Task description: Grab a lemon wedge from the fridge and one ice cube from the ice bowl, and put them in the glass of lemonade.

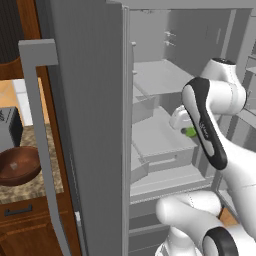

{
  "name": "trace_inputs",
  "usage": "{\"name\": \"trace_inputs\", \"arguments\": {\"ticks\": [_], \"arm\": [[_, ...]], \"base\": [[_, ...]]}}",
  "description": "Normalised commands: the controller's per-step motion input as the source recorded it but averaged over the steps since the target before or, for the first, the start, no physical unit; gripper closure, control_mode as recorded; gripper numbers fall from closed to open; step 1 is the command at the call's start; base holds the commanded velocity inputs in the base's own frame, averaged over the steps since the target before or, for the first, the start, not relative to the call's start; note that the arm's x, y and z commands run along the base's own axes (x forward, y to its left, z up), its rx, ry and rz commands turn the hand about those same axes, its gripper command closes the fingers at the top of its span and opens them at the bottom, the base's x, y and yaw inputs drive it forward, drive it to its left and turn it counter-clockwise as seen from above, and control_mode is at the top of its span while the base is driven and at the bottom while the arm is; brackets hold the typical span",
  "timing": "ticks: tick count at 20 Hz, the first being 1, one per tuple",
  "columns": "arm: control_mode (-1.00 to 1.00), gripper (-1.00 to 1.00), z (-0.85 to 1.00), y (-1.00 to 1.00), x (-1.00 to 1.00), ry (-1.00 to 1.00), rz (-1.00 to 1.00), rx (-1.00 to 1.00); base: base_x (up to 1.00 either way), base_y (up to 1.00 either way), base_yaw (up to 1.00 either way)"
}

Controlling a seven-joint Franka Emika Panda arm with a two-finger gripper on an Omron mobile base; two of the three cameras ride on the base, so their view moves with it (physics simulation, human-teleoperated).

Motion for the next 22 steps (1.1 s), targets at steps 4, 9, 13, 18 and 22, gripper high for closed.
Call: {"name": "trace_inputs", "arguments": {"ticks": [4, 9, 13, 18, 22], "arm": [[-1.0, 1.0, 0.0, 0.0, -0.04, 0.01, 0.0, 0.0], [1.0, 1.0, 0.0, 0.0, 0.0, 0.0, 0.0, 0.0], [1.0, 1.0, 0.0, 0.0, 0.0, 0.0, 0.0, 0.0], [1.0, 1.0, 0.0, 0.0, 0.0, 0.0, 0.0, 0.0], [1.0, 1.0, 0.0, 0.0, 0.0, 0.0, 0.0, 0.0]], "base": [[0.0, 0.0, 0.0], [-0.69, -0.4, 0.0], [-1.0, -0.58, -0.01], [-1.0, 0.2, 0.19], [-0.23, 0.9, 0.83]]}}
